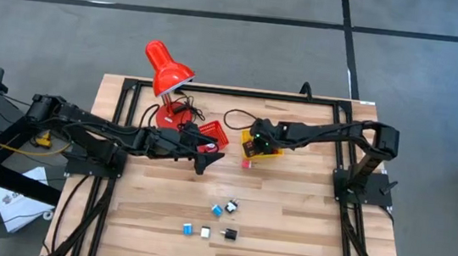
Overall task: Pick & Place Office items
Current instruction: Put the white digital timer into the yellow bin, then adjust the digital timers in the yellow bin
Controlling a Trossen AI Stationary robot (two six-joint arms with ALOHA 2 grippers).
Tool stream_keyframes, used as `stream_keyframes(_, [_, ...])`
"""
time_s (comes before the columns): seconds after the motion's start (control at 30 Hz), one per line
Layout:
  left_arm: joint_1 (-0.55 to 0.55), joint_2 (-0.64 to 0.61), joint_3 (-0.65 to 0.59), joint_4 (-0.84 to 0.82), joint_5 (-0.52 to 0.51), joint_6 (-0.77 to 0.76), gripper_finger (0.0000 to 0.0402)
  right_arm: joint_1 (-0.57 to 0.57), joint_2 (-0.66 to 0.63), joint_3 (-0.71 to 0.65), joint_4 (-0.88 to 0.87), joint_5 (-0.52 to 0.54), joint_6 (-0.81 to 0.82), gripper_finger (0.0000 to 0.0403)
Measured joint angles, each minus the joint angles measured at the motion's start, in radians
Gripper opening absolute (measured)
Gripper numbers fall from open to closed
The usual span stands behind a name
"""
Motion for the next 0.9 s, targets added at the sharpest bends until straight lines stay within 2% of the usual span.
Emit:
stream_keyframes(0.33, [0.000, 0.000, 0.000, 0.000, 0.000, 0.000, 0.0340, -0.001, -0.002, 0.001, 0.024, 0.000, -0.019, 0.0090])
stream_keyframes(0.5, [0.000, 0.000, 0.000, 0.000, 0.000, 0.000, 0.0340, -0.001, -0.011, 0.001, 0.023, -0.003, -0.039, 0.0131])
stream_keyframes(0.67, [0.000, 0.000, 0.000, 0.000, 0.000, 0.000, 0.0340, -0.001, -0.095, 0.011, 0.011, 0.000, -0.042, 0.0169])
stream_keyframes(0.77, [0.000, 0.000, 0.000, 0.000, 0.000, 0.000, 0.0340, -0.007, -0.164, 0.012, -0.063, 0.000, -0.042, 0.0183])
stream_keyframes(0.9, [0.000, 0.000, 0.000, 0.000, 0.000, 0.000, 0.0340, -0.033, -0.225, 0.012, -0.248, 0.000, -0.042, 0.0194])
